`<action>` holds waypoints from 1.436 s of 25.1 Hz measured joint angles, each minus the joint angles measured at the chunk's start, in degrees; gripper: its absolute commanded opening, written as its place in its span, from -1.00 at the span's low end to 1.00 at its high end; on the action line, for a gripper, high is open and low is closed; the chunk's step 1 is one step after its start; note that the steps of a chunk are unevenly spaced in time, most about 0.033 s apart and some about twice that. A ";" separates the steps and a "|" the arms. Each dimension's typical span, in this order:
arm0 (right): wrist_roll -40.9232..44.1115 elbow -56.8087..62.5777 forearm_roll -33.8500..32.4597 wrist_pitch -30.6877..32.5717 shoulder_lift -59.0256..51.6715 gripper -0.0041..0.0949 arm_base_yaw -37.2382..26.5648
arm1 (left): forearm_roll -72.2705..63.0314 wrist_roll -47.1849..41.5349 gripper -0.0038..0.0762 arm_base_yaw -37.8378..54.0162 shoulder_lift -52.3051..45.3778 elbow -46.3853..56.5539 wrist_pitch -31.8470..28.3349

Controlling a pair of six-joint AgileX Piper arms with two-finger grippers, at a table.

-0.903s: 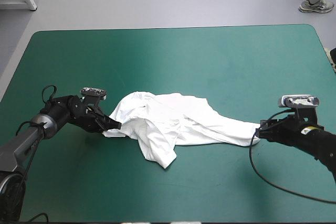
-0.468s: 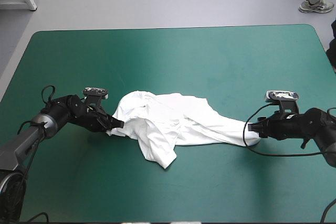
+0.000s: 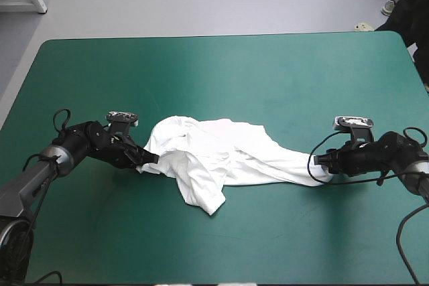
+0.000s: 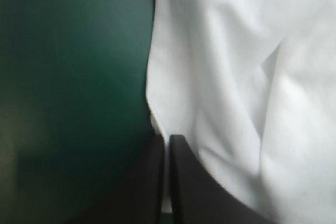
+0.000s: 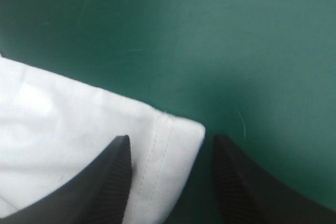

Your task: Fold the cloth

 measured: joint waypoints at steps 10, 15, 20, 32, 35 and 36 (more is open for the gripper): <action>-8.25 -0.52 7.99 -1.70 2.63 -0.93 0.00 | 0.00 0.00 -0.86 0.00 0.02 0.00 -0.36; -8.74 -4.52 8.08 -1.76 1.93 -0.93 0.00 | 0.48 0.00 -0.86 -0.07 -1.42 -1.00 -0.49; -8.81 -17.47 8.08 0.16 -1.41 -0.93 0.00 | 1.46 0.00 -0.86 -0.07 -6.33 -11.32 -0.09; -6.01 -66.44 7.91 14.48 -4.97 -0.94 0.00 | 8.02 -2.01 -0.86 -0.13 -9.80 -65.45 13.56; -5.81 -78.11 7.91 16.75 -8.43 -0.94 0.00 | 8.38 -2.19 -0.86 -0.13 -10.83 -78.74 16.29; -5.75 -81.29 7.91 17.14 -9.36 -0.94 0.00 | 8.42 -2.20 -0.86 -0.13 -11.23 -82.07 16.75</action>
